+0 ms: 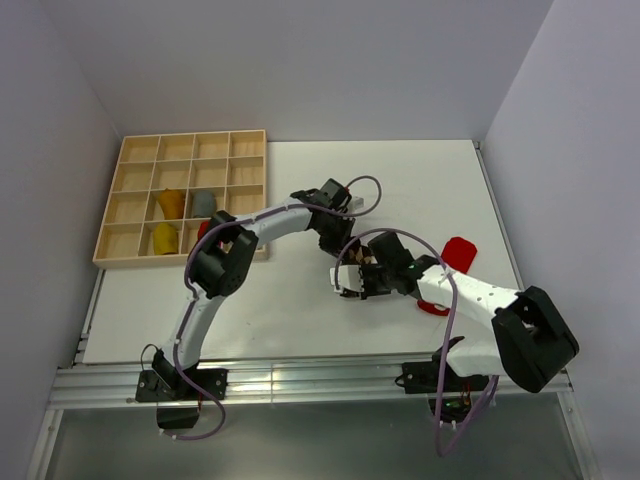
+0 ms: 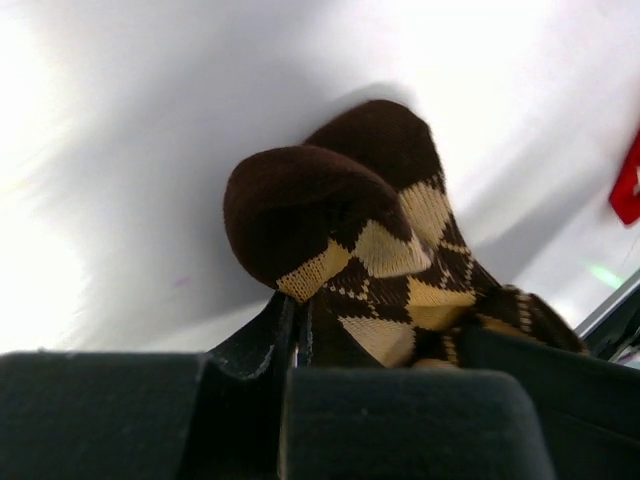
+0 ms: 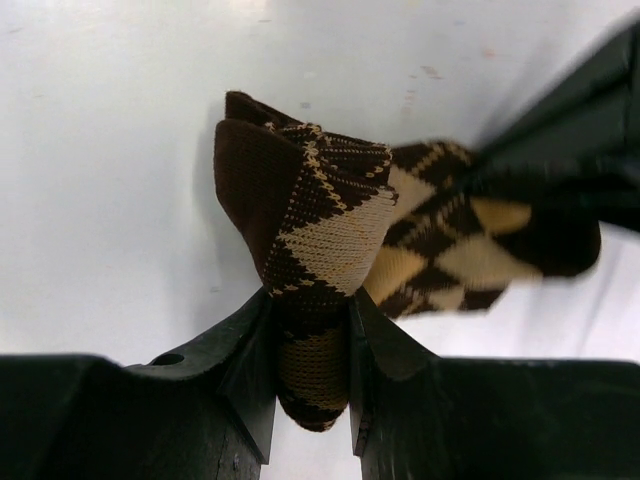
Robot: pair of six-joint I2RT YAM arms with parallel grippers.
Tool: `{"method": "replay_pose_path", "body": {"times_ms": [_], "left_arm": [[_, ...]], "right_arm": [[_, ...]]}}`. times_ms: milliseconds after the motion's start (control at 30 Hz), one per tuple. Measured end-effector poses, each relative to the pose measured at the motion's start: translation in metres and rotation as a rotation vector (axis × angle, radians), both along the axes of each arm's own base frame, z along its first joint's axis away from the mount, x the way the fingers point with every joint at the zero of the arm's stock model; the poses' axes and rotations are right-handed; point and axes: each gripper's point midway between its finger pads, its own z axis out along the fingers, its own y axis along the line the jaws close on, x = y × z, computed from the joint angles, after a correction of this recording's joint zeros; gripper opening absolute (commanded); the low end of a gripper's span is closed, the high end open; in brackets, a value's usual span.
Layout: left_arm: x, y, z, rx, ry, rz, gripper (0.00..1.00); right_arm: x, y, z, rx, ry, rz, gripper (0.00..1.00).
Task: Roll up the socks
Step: Roll the sock at the center of the board.
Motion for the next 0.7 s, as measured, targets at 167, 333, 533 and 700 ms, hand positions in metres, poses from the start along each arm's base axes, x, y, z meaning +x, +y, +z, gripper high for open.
{"method": "replay_pose_path", "body": {"times_ms": [167, 333, 533, 700], "left_arm": [[0.013, 0.024, 0.000, 0.010, 0.034, 0.113, 0.00], [0.017, 0.034, -0.001, 0.016, 0.038, 0.173, 0.00], [0.022, 0.040, 0.000, 0.013, 0.023, 0.225, 0.00], [0.022, 0.042, 0.001, -0.003, 0.016, 0.268, 0.00]], "right_arm": [[0.015, 0.002, 0.009, 0.036, -0.029, -0.021, 0.16], [0.026, 0.007, 0.012, 0.037, 0.078, -0.024, 0.16], [0.034, 0.011, 0.002, -0.005, 0.314, -0.015, 0.16], [0.035, 0.011, -0.007, -0.024, 0.503, 0.000, 0.17]]}}
